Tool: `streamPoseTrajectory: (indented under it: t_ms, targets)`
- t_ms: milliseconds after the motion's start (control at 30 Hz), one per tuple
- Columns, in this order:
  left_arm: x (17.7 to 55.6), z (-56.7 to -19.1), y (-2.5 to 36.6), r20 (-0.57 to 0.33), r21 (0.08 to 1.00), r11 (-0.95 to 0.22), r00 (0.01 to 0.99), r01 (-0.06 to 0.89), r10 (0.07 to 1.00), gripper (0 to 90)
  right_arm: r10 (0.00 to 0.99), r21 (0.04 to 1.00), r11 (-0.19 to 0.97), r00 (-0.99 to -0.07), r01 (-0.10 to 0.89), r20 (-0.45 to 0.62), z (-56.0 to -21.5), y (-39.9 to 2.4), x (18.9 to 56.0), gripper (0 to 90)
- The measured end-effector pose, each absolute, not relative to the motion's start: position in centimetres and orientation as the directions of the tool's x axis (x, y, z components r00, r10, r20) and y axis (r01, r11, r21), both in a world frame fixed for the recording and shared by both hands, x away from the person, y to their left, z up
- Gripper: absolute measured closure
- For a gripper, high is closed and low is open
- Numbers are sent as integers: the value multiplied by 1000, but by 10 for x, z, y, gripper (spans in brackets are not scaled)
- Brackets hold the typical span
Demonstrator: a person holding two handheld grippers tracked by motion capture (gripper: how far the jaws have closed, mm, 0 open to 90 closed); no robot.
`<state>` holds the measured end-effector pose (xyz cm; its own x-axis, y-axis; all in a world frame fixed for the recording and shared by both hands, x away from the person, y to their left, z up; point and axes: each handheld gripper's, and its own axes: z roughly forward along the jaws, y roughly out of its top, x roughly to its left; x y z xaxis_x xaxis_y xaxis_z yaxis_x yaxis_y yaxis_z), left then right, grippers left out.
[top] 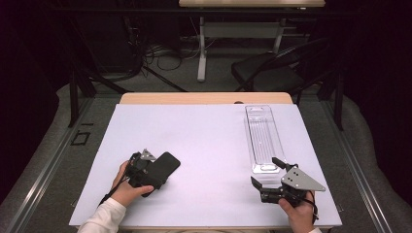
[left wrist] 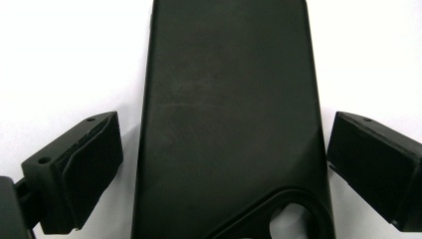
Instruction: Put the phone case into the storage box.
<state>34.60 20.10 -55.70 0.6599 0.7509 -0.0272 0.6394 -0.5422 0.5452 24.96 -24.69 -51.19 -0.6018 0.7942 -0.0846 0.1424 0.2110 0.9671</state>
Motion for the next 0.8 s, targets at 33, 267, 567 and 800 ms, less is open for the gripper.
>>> streamPoseTrajectory:
  t_ms: [33, 267, 567, 800]
  targets:
    - [346, -557, 201, -28, 544, -541, 658, 641, 752, 16, 794, 967, 211, -602, 142, -85, -512, -247, 250, 66]
    - [345, -556, 201, -27, 540, -543, 658, 643, 752, 26, 793, 967, 212, -603, 142, -85, -512, -247, 250, 66]
    - [343, -555, 201, -28, 543, -545, 662, 639, 749, 82, 793, 967, 213, -603, 142, -86, -512, -247, 250, 66]
    - [342, -553, 202, -26, 546, -544, 662, 637, 749, 130, 793, 967, 212, -604, 143, -85, -512, -247, 250, 66]
